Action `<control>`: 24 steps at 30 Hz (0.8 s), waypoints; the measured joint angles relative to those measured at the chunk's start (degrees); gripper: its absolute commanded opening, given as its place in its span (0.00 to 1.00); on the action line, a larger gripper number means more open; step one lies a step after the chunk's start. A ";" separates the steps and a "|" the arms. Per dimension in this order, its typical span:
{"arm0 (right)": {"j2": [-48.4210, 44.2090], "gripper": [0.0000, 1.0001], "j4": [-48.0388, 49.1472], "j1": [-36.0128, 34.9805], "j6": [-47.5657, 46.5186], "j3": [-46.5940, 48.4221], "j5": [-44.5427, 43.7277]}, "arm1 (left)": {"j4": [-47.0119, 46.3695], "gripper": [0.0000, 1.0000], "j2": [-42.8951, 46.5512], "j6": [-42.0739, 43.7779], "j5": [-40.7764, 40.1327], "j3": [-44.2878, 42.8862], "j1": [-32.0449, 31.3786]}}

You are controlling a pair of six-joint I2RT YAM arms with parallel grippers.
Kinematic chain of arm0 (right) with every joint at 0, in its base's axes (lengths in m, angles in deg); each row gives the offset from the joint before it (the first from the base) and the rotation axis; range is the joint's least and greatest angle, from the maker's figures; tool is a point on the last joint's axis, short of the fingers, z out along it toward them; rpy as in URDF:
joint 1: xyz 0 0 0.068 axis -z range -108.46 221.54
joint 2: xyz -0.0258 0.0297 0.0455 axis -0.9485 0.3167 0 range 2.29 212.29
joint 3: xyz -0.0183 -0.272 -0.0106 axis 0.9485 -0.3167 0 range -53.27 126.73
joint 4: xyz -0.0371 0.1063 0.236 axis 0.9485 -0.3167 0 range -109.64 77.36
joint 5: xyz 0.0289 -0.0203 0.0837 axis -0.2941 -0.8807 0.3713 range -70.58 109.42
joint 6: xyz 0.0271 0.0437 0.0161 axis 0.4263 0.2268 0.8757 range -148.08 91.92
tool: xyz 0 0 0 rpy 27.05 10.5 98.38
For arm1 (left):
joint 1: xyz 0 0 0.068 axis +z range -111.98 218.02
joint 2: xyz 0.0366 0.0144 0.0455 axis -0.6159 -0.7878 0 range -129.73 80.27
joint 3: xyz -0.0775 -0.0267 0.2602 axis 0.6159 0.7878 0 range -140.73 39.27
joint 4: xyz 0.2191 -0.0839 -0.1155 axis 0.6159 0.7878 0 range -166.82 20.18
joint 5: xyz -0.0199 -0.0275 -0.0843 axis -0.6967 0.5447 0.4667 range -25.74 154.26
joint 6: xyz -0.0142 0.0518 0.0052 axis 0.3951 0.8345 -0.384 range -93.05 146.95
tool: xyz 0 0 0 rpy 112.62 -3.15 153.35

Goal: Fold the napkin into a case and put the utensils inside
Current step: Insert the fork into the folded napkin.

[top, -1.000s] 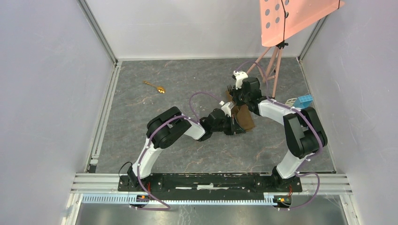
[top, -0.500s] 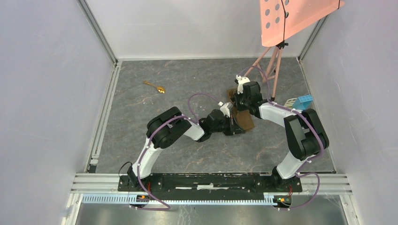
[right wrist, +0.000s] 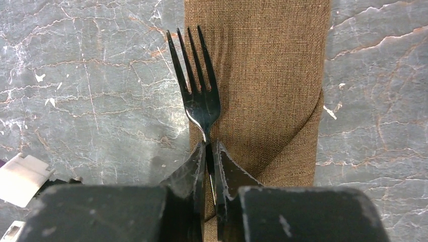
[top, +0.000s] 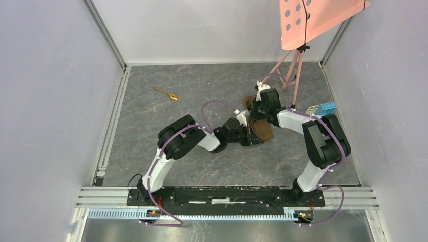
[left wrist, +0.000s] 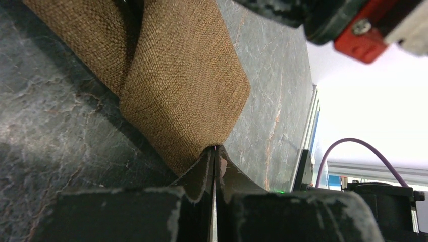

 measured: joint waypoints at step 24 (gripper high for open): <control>-22.58 0.64 -7.28 -0.07 -7.10 -0.15 -0.20 | 19.15 0.64 31.54 0.87 0.98 16.92 3.78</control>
